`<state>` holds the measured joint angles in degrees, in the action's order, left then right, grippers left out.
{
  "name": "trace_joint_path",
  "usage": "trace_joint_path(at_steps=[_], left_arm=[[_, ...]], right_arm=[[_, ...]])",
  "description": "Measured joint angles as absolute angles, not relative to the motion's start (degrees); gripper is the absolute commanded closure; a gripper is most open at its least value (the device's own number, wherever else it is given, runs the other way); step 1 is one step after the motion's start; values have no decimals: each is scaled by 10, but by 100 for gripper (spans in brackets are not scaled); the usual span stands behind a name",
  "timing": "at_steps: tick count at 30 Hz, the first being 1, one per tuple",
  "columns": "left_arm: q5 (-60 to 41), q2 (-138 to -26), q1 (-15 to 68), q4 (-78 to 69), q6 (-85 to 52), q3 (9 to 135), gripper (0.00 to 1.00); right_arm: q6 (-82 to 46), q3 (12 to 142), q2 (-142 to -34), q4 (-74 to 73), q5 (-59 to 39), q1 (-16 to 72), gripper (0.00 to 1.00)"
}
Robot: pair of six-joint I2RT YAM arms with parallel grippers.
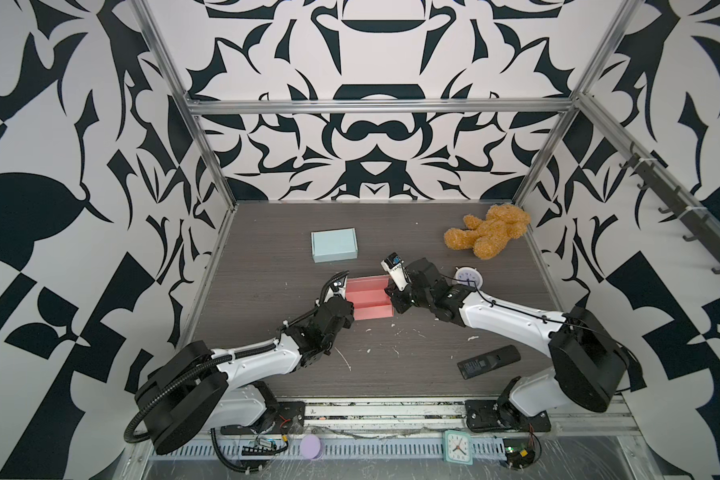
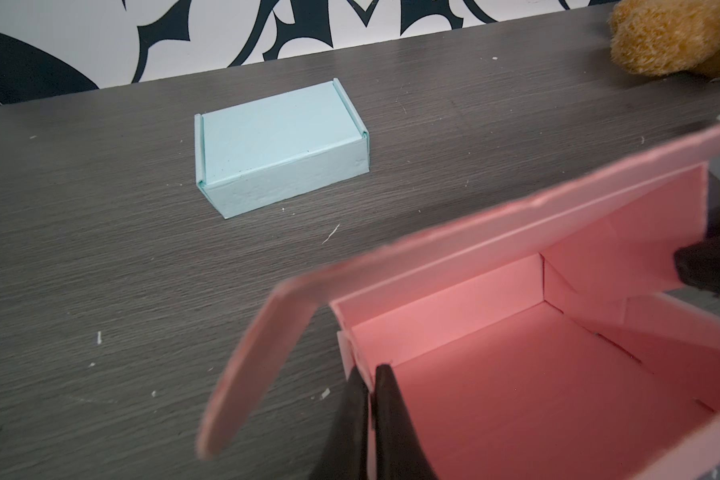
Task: Fold the paper box
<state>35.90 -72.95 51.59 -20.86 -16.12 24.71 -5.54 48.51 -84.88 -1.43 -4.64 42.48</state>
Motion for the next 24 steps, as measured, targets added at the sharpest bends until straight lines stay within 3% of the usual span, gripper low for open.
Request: trace_joint_path(at_steps=[11,24], left_arm=[[401,-756,568,-227,-154,223,91],[425,-785,600,-239,-152,222,90]], right_arm=[[-61,430,-814,-32,-48,428,80],[-84,353,-733,-44,-46,434,50]])
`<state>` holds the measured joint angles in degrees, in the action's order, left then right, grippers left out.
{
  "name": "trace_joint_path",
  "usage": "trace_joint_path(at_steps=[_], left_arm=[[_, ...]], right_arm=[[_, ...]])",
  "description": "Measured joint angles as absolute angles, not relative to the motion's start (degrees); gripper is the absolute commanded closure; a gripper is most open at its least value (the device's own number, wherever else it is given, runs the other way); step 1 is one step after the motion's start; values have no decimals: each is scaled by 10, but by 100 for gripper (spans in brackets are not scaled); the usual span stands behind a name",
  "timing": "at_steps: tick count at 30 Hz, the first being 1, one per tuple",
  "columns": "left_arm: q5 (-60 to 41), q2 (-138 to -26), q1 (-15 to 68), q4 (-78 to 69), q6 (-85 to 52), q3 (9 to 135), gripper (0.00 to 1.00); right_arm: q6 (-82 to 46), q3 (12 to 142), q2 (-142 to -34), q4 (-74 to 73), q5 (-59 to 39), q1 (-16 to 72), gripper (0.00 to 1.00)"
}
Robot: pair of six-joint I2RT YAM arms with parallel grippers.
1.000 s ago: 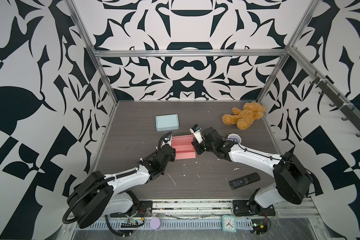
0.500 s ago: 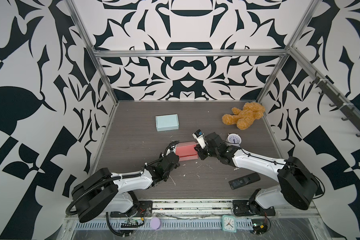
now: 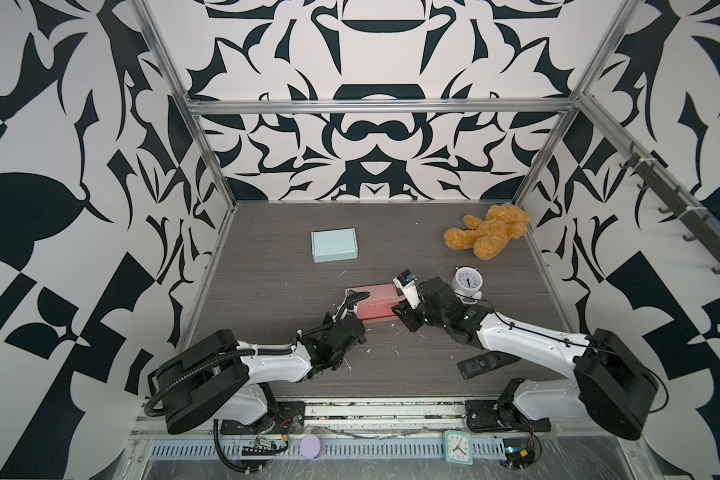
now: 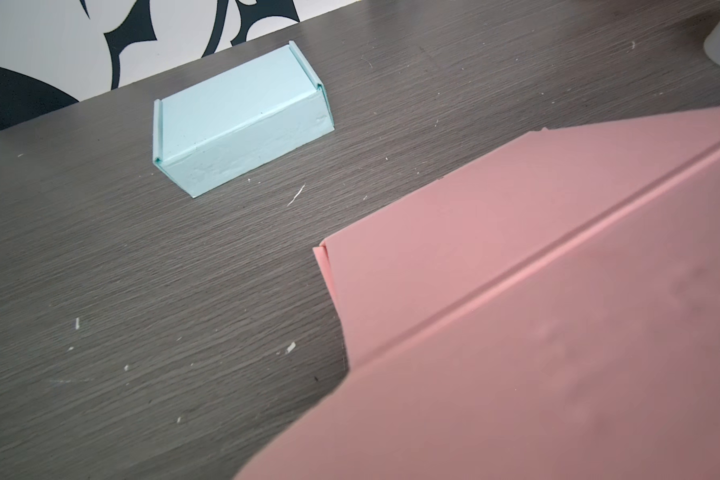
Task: Fold the paper box
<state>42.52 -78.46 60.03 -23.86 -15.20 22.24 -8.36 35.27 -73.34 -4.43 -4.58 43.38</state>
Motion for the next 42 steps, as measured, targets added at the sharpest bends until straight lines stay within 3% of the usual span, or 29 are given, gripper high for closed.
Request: trace_joint_path(at_steps=[4,14,18,22,27,34,42], left_arm=[[425,-785,601,-239,-154,222,90],[416,-782,604,-232,-174,223,84],[400,-764,605,-220,-185,223,61],[377,-727,606,-200,-201,223,45],[340,-660,607,-134,-230,230,2],[260,-531,607,22,-278,239,1],[213,-460,607,238,-336,359,1]], right_arm=[[-88,332,-688,-40,-40,434,43],[-86,306,-579,3,-23,434,39],[-93,325,-560,41,-13,434,39],[-103,379,-555,84,2,434,38],[-104,447,-559,109,11,434,36],[-104,493,-596,133,11,434,35],[-104,508,-637,170,-9,415,34]])
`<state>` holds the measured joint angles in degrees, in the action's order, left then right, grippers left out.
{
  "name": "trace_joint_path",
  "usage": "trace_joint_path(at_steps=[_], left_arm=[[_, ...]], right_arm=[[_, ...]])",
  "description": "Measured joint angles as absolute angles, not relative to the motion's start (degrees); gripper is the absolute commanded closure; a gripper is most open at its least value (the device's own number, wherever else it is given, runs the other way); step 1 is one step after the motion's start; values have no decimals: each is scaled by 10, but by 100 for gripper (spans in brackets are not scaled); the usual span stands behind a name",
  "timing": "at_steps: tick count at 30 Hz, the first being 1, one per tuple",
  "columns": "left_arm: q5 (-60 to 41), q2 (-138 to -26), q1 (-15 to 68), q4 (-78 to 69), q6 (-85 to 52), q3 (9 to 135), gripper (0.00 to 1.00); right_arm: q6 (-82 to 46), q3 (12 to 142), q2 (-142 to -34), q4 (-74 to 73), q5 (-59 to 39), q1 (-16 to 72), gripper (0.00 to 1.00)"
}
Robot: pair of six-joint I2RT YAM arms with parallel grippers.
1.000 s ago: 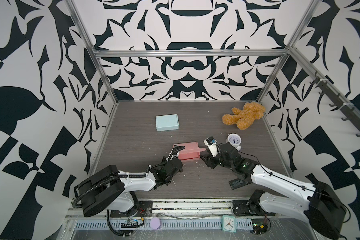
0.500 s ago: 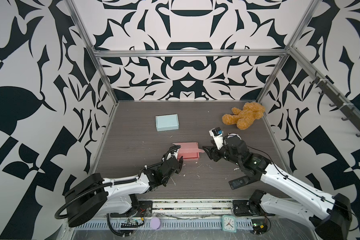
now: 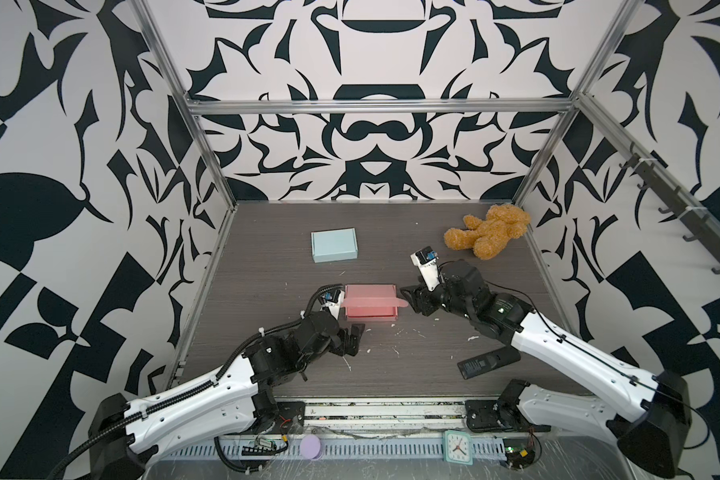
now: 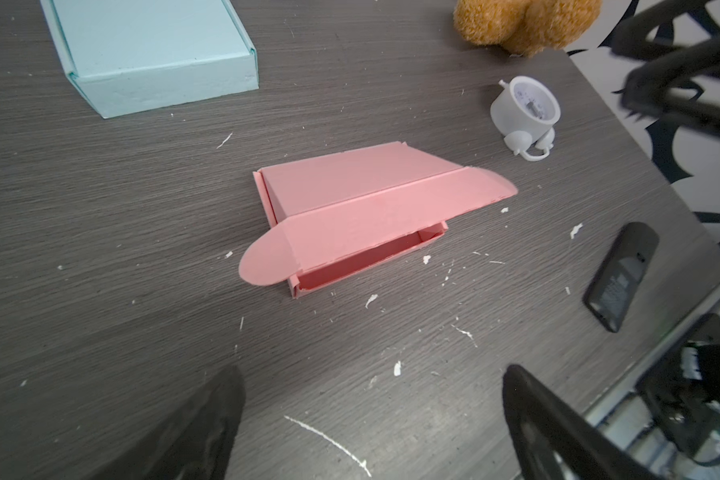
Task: Fold the paper box
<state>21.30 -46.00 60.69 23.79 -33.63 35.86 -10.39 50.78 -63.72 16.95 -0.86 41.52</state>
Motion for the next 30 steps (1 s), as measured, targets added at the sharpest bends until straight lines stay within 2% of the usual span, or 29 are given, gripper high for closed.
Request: trace_joint_path(at_steps=[7,11,17,20,30], left_arm=[[167,-525,596,350,-351,488,1],[114,-555,544,358,-340,532,1],[4,-606,385,336,-330,540,0],[-37,-641,335,313,-326,540,1],[-108,-765,276,250,-314,538,1]], right_arm=[[-109,527,-679,178,-65,383,33],[-114,535,-701,180,-94,369,33],[-118,551,-741,179,-120,360,33],[-119,558,-759,179,-120,359,34],[-119,575,-828,177,-120,359,36]])
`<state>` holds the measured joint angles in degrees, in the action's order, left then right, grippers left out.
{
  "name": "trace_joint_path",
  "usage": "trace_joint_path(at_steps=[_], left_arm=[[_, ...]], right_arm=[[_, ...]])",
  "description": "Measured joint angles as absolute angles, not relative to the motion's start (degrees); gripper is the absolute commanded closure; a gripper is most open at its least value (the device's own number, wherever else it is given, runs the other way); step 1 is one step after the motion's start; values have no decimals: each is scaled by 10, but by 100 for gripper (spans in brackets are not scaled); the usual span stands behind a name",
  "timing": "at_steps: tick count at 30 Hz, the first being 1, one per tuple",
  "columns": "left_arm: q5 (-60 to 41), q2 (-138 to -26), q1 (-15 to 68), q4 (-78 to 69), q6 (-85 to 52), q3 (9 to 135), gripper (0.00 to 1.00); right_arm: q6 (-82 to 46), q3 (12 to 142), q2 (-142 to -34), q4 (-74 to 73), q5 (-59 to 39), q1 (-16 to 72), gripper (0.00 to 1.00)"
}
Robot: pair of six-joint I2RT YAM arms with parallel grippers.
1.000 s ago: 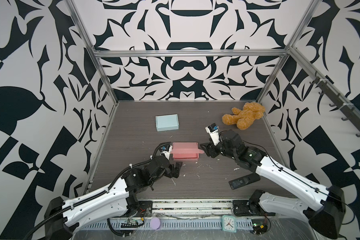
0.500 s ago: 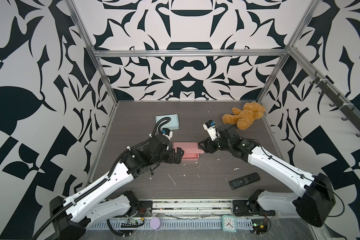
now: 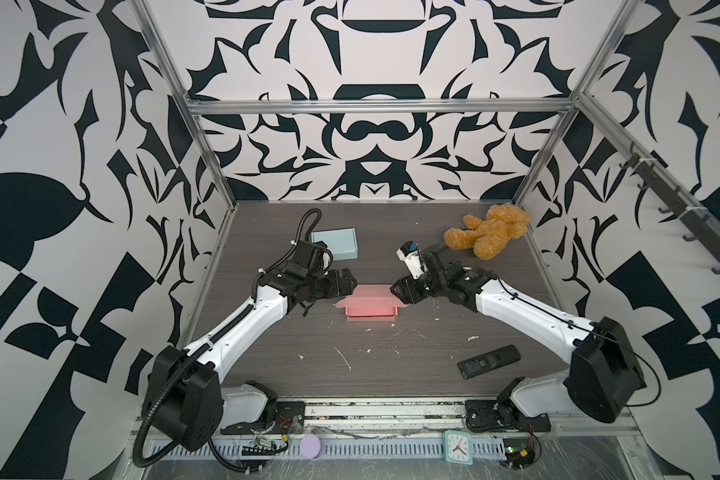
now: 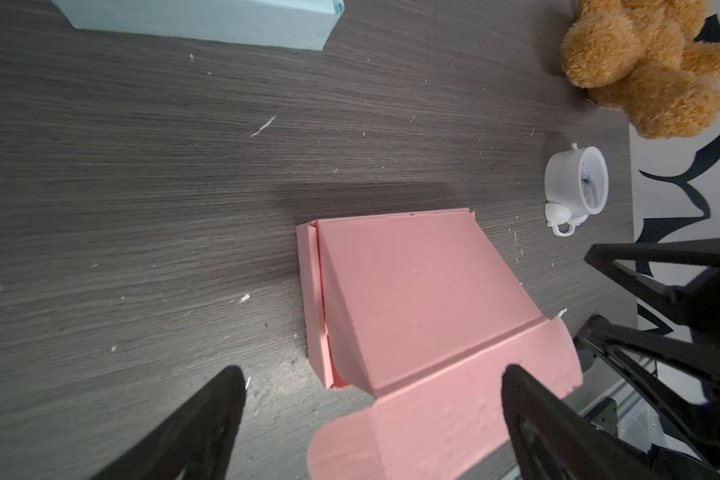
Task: Fold the paper box
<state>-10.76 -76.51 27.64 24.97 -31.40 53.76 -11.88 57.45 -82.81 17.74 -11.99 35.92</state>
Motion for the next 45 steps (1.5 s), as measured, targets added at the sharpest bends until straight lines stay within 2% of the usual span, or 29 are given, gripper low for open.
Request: trace_joint_path(at_steps=[8,14,18,19,27,45], left_arm=[[-119,-806,273,216,-306,515,5],[-125,-835,271,194,-303,504,14],[-131,-849,270,180,-304,493,14],[-132,-852,270,177,-305,491,18],[-141,-858,270,150,-309,473,24],[-149,-878,270,121,-318,451,31]], right_arm=[[-119,575,-857,178,-120,358,36],[-119,575,-879,171,-120,357,37],[-119,575,-894,167,-120,357,37],[-119,575,-896,166,-120,357,37],[-119,572,-902,150,-122,357,38],[-124,556,-935,138,-128,357,38]])
